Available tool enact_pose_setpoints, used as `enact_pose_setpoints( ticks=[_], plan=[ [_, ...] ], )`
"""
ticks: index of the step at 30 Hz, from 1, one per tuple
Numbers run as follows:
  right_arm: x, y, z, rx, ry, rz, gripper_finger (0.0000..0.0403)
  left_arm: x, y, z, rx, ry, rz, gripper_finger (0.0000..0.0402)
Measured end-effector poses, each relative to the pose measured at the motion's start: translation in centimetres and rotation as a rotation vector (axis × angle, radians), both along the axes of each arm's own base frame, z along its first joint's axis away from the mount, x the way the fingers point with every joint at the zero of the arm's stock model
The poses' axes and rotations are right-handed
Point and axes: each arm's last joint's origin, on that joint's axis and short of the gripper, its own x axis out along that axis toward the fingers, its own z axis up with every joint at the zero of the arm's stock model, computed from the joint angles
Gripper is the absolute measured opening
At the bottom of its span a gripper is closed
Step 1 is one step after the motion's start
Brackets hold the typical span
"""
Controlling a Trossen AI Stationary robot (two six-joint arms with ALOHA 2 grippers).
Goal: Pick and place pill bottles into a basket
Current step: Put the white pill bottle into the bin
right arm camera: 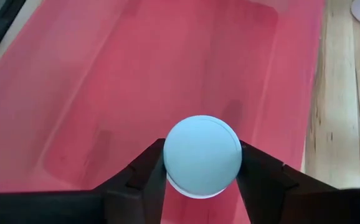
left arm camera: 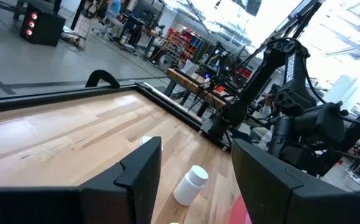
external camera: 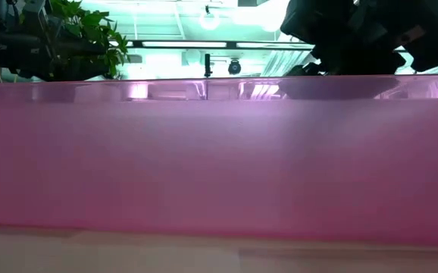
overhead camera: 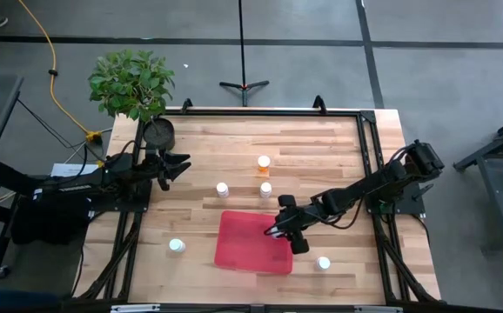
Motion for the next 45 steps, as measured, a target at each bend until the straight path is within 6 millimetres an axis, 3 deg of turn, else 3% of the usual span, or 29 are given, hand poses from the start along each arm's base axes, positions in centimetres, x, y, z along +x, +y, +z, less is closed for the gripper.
enact_pose_setpoints(
  ticks=[6, 14, 28, 38, 45],
  plan=[
    [-0.1, 0.0, -0.1, 0.014, 0.015, -0.024, 0.0199, 0.0, 0.0, 0.0, -0.001, 0.000, 0.000, 0.0230],
    [-0.1, 0.0, 0.1, 0.019, 0.009, -0.025, 0.0201, 0.0, 0.0, 0.0, -0.002, 0.000, -0.001, 0.0230],
    [-1.4, -0.6, 4.4, 0.061, -0.120, -0.020, 0.0197, 0.0, 0.0, 0.0, -0.002, -0.001, -0.001, 0.0230],
    [-4.1, 0.1, 5.9, 0.185, 0.018, 0.060, 0.0199, 0.0, 0.0, 0.0, -0.001, 0.000, -0.003, 0.0230],
    [-6.7, 2.5, 6.2, 0.292, 0.168, 0.170, 0.0199, 0.0, 0.0, 0.0, -0.001, 0.000, -0.004, 0.0230]
  ],
)
